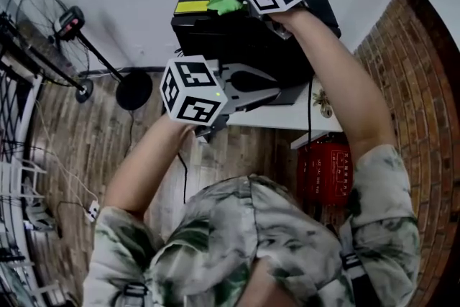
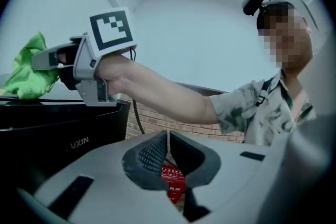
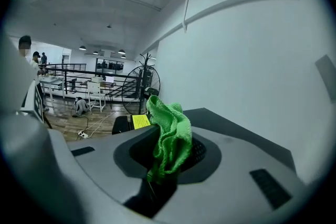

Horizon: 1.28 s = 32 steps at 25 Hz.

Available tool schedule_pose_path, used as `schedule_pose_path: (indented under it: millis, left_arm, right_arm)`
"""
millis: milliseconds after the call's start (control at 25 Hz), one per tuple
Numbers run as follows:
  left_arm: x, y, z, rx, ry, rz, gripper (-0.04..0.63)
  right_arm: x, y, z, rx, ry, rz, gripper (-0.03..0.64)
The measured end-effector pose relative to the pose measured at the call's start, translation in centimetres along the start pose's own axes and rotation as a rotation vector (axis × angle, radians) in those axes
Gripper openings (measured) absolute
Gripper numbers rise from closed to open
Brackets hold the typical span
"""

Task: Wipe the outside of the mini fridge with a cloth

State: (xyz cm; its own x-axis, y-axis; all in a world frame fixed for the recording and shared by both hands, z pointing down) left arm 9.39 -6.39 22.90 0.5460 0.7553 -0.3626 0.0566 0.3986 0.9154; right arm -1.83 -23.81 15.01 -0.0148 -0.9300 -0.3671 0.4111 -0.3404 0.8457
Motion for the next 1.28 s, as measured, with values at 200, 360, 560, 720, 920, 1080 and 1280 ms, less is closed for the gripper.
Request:
schedule_pose_path:
  millis: [200,360,560,720,920,1080,1280]
  left_arm:
    - [-0.3,-0.4,2.2,-0.014,0.036,-0.002,0.029]
    - [-0.7,-0.7,4.4,-0.03,0.076,-0.01,0.029]
    - [-1.3,-1.7,6.5,-0.02,0.103,-0.016,0.029]
    - [-1.7,-2.5,8.3,-0.013,0.118,-0.012,0.029]
    - [-2.0,-3.4,9.8,-0.012,0.137,0.012,0.029]
    - [-1.6,-4.0,9.8,-0.028,0.183,0.036,0.029]
    - [-1.7,-4.9,8.5,-0.052,0.218,0.052,0.029]
  right_arm:
    - [3.3,4.1,-3.6,-0.053,0.044,0.016,0.095]
    - [6.1,7.2,-7.5,-0.081,0.089,0.046,0.094]
    - [8.5,9.0,-12.2,-0.144,0.12,0.034,0.094]
    - [10.4,11.5,-14.5,-0.25,0.133,-0.012,0.094]
    - [11.6,10.3,-15.3,-0.187,0.1,0.016,0.094]
    - [10.0,5.3,-11.8,-0.088,0.036,-0.003,0.094]
    - [6.6,-0.8,-3.9,-0.005,-0.068,0.014,0.094]
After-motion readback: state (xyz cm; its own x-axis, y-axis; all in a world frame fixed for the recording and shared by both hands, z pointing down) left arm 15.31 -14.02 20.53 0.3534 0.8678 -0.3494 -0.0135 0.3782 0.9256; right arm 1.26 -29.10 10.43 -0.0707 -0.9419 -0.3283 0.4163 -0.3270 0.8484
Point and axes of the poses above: the fingertips, and each gripper's own axes: z forward along the fingers, x to its right, y out of its underside, the point moved 6 cm from there along -z, backward along the fingers, and after that the axes turned 10 degrees about -z, right-handed, at the moved point
